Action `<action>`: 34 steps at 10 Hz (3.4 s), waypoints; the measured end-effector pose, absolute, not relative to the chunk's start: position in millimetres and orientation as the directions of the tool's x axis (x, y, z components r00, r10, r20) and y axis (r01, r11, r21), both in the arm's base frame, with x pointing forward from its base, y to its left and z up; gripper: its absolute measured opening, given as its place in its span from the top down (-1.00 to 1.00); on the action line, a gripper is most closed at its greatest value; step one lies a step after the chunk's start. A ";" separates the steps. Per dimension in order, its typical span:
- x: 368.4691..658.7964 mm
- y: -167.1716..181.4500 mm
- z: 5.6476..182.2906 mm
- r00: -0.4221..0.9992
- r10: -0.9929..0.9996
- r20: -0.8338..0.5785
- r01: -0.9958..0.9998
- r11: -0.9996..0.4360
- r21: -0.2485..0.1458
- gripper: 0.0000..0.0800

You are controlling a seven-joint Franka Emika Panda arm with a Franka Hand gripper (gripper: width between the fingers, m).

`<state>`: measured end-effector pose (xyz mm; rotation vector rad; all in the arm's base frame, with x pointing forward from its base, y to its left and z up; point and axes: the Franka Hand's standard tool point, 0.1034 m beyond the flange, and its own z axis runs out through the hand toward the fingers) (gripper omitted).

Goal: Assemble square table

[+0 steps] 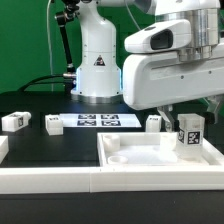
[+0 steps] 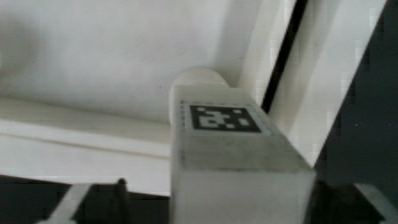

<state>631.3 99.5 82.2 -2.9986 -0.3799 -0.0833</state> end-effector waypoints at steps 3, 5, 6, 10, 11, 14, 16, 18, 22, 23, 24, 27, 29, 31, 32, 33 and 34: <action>631.4 99.2 82.2 0.967 0.246 0.069 0.253 -0.961 -0.109 0.27; 631.4 99.2 82.2 0.971 0.227 0.067 0.234 -0.966 -0.111 0.27; 631.3 99.5 82.2 0.984 0.165 0.060 0.171 -0.978 -0.117 0.27; 627.1 106.1 81.0 0.980 -0.200 0.002 -0.197 -0.968 -0.156 0.27; 627.1 107.4 80.8 0.955 -0.297 -0.018 -0.295 -0.941 -0.168 0.27; 627.6 107.3 80.2 0.812 -0.580 -0.057 -0.582 -0.800 -0.144 0.27; 627.8 107.2 79.7 0.660 -0.746 -0.083 -0.750 -0.649 -0.127 0.27; 628.3 109.7 79.6 0.543 -0.834 -0.099 -0.838 -0.532 -0.117 0.27; 627.1 115.2 79.6 0.306 -0.942 -0.139 -0.951 -0.296 -0.088 0.27; 627.1 115.5 79.6 0.247 -0.957 -0.151 -0.968 -0.237 -0.082 0.27; 627.1 115.4 79.6 0.244 -0.958 -0.152 -0.969 -0.234 -0.082 0.27; 627.0 116.7 79.6 0.305 -0.940 -0.151 -0.951 -0.294 -0.093 -0.38; 627.7 118.1 80.7 0.406 -0.903 -0.142 -0.913 -0.394 -0.108 -0.57; 626.7 120.1 80.6 0.569 -0.813 -0.123 -0.821 -0.556 -0.126 -0.62; 626.1 122.4 80.7 0.623 -0.774 -0.116 -0.782 -0.609 -0.131 -0.62; 625.6 122.9 80.8 0.710 -0.698 -0.098 -0.704 -0.697 -0.137 -0.62; 625.1 123.1 80.8 0.764 -0.639 -0.090 -0.645 -0.751 -0.142 -0.62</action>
Offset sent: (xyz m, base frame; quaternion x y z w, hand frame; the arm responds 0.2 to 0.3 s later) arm 0.0000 0.0000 0.0000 0.0000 0.0000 0.0650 0.9979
